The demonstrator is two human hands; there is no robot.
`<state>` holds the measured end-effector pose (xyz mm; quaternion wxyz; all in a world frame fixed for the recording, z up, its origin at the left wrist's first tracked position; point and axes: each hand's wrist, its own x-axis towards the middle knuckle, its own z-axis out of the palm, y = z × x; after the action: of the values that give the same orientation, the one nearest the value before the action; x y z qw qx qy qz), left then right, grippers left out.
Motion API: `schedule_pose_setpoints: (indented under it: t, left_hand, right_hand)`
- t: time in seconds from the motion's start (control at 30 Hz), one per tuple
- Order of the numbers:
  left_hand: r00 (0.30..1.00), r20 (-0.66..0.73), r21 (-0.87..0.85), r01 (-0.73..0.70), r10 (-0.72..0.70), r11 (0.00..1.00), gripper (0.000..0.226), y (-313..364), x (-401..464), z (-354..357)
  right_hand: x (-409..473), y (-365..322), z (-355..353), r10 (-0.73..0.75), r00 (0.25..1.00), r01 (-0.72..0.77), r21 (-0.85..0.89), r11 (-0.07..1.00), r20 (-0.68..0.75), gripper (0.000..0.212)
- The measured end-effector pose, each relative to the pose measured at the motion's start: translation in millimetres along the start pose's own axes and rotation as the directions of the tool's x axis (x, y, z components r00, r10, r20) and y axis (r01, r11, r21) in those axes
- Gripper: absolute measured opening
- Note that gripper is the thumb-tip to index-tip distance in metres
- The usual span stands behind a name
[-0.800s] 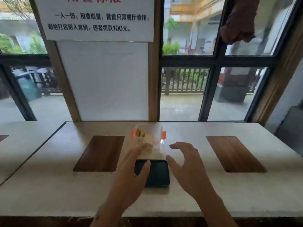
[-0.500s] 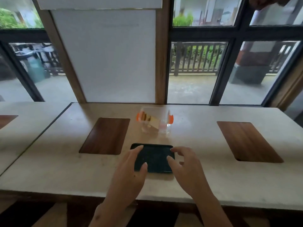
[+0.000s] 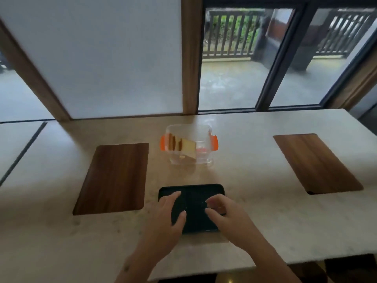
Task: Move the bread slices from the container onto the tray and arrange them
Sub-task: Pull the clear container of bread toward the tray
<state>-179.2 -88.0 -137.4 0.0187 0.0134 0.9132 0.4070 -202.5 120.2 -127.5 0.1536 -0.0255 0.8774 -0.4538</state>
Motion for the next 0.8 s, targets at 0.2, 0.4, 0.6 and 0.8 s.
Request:
schedule_pose_setpoints:
  t: [0.2, 0.4, 0.6, 0.8]
  left_hand:
    - [0.967, 0.253, -0.023, 0.050, -0.043, 0.998, 0.054, -37.6, 27.6, 0.4]
    - [0.936, 0.319, -0.084, 0.183, -0.148, 0.979, 0.051, -62.1, 48.4, 13.0]
    - [0.947, 0.213, -0.084, 0.263, -0.240, 0.961, 0.046, -60.7, 102.5, 21.9]
    - [0.959, 0.078, -0.058, 0.278, -0.273, 0.959, 0.034, -41.0, 201.0, 11.6]
  right_hand:
    - [34.0, 13.5, 15.8, 0.169, 0.982, -0.176, 0.079, 0.981, 0.086, 0.014]
    - [77.2, 28.9, 15.3, 0.226, 0.958, -0.239, 0.058, 0.969, 0.174, 0.013]
    - [154.1, 22.9, 2.6, 0.163, 0.968, -0.167, 0.005, 0.986, 0.192, 0.016]
    - [241.9, -1.6, -12.3, 0.100, 0.988, -0.102, 0.017, 0.995, 0.118, 0.014]
